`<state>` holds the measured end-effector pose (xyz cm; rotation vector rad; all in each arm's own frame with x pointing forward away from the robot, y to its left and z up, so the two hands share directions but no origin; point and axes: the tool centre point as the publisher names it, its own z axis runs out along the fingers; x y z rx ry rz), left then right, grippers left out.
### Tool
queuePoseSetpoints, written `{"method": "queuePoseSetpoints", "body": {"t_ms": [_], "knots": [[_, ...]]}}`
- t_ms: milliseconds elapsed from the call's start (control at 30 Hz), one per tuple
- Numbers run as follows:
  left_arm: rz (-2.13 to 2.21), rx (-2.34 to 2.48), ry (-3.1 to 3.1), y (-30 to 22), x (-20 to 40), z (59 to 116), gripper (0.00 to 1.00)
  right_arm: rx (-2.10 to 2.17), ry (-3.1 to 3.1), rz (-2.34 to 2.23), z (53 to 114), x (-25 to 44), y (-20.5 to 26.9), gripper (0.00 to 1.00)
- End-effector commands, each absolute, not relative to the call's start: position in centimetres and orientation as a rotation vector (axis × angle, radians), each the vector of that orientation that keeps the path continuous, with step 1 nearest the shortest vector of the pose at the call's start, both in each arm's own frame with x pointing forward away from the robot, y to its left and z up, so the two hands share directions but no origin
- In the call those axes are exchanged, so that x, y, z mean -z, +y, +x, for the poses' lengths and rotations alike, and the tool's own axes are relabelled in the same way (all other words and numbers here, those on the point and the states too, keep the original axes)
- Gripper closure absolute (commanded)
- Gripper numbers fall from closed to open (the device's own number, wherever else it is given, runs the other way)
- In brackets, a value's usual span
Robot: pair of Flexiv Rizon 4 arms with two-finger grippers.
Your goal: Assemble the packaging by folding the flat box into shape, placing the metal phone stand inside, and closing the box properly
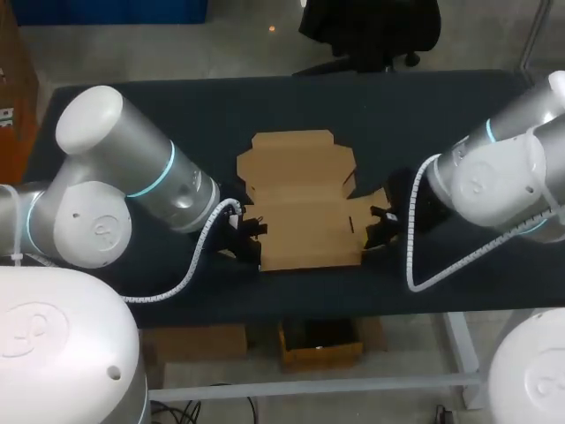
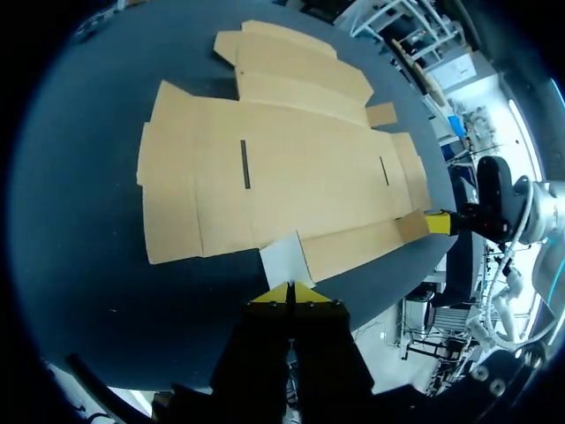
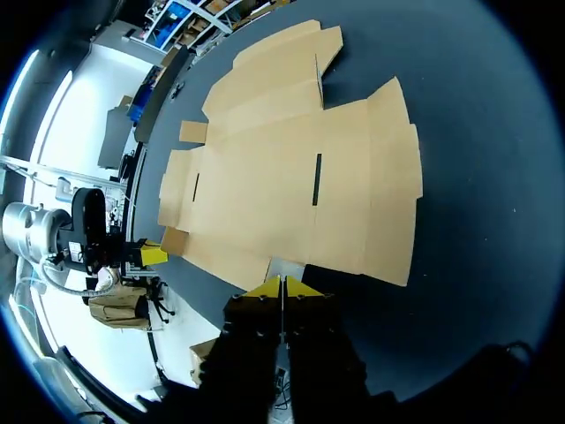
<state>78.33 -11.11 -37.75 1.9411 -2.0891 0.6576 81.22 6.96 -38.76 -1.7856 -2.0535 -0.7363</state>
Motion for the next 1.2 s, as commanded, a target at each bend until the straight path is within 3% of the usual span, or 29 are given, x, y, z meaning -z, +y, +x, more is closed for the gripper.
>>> {"method": "queuePoseSetpoints", "body": {"t_ms": [33,367,400,433,533,567,600,633,667,1200], "knots": [[1.932,-0.659,-2.090,-10.1,36.5,78.2,1.00,0.816,-1.998,-1.709,81.1,37.4,5.2,1.00],[1.911,-0.683,-2.079,-8.5,34.5,79.5,0.99,0.896,-1.971,-1.689,82.1,35.4,3.2,1.00],[1.912,-0.684,-2.079,-8.4,34.4,79.6,0.93,0.900,-1.968,-1.686,82.2,35.3,3.1,1.00],[1.911,-0.685,-2.079,-8.3,34.1,79.7,0.77,0.905,-1.964,-1.687,82.4,35.1,2.9,0.98],[1.911,-0.691,-2.084,-7.9,33.4,80.1,0.55,0.918,-1.954,-1.689,83.0,34.4,2.2,0.65],[1.916,-0.692,-2.085,-7.8,33.2,80.3,0.30,0.920,-1.951,-1.692,83.2,34.2,2.1,0.55],[1.919,-0.692,-2.085,-7.7,33.1,80.4,0.17,0.920,-1.951,-1.692,83.3,34.0,2.0,0.47],[1.919,-0.692,-2.084,-7.5,32.9,80.5,0.03,0.922,-1.949,-1.691,83.7,33.8,1.7,0.17],[1.921,-0.696,-2.079,-7.3,32.6,80.7,0.00,0.923,-1.947,-1.692,83.9,33.6,1.6,0.00],[1.885,-0.719,-2.080,-4.9,29.2,83.3,0.00,0.929,-1.913,-1.721,87.5,31.4,-0.3,0.00]]}}
